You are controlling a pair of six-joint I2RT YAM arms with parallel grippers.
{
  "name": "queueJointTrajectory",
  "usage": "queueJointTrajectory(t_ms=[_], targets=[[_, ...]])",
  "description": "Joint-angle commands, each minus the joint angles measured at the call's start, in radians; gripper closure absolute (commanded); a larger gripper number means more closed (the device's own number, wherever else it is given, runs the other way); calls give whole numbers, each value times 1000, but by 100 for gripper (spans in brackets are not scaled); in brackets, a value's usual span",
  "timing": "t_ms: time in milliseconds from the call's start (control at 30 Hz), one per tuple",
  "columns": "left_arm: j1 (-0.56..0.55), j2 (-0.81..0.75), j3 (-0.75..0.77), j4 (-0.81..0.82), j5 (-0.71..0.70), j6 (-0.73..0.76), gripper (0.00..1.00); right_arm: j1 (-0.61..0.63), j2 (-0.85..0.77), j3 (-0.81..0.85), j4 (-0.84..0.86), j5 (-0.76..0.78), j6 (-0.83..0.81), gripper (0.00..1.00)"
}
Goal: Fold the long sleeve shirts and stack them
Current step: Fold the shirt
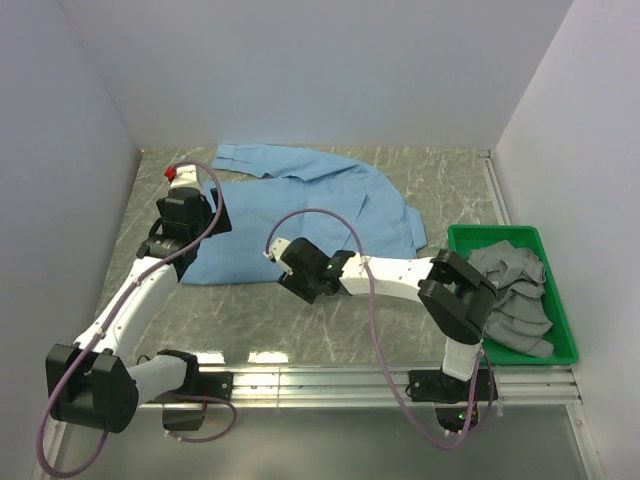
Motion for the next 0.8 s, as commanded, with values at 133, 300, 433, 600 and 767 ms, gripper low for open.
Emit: queueJointTrajectory(t_ms=[133,300,433,600,767], targets=[[0,-5,-8,26,-107,-11,5,31,78,68,-11,104,-35,37],[0,0,-10,28,-103,-8,5,56,116,73,-18,138,-49,40],[0,1,-7,27,-107,-6,5,60,136,68,-5,178,-50,45],[0,3,-7,31,-95,-3,6,62,174,87,-19,237,-57,61],[0,4,-8,31,-98,-2,6,63,153,85,-14,236,-52,76]])
